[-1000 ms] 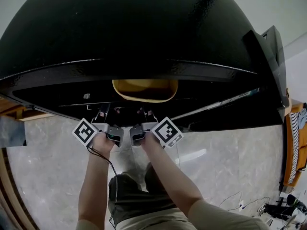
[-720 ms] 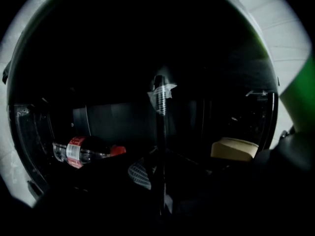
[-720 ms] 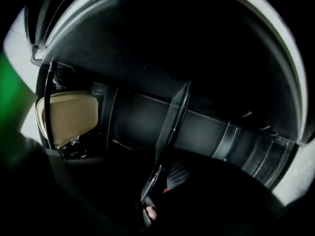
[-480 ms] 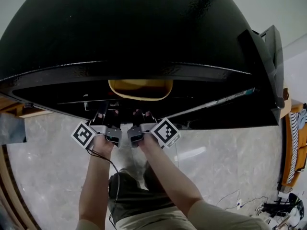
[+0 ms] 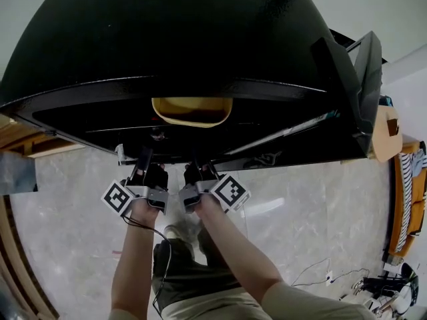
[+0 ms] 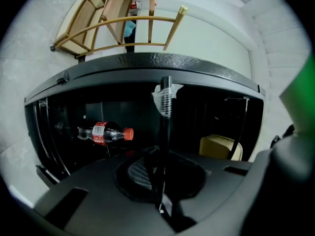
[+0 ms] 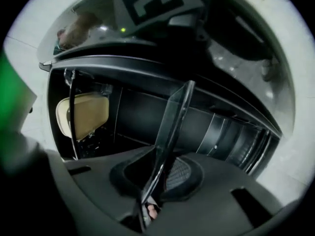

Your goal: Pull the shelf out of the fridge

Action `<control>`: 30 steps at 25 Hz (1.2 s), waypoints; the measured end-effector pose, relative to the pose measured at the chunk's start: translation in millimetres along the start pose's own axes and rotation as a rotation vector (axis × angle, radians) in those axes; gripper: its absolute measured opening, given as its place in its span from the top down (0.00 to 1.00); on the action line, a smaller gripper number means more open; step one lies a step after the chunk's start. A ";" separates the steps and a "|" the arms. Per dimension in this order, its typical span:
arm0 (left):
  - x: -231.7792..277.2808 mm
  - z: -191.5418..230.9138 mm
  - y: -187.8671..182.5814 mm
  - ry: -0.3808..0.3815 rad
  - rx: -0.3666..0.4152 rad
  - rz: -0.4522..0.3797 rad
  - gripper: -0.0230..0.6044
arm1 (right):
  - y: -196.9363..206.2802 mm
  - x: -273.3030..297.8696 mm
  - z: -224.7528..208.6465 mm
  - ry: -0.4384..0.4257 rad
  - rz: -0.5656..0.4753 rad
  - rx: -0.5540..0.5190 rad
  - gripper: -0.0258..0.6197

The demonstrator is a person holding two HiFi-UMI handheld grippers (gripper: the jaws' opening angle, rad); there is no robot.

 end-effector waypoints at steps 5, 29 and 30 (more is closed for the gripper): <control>-20.8 -8.2 13.5 -0.009 -0.018 0.016 0.94 | 8.5 -22.5 5.8 0.012 0.016 0.013 0.93; -108.9 -91.4 63.1 -0.056 -0.055 0.012 0.94 | 33.4 -121.0 92.7 0.062 0.123 -0.031 0.93; -112.3 -96.4 65.6 -0.055 -0.055 0.013 0.94 | 33.5 -125.6 97.7 0.063 0.125 -0.029 0.93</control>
Point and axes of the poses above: the fingertips, and each gripper's own axes: x forward along the fingers, z to its left, y out of its underside, the point moved 5 cm from there along -x, backward along the fingers, and after that the axes turned 6 degrees about z, right-handed, at the moved point
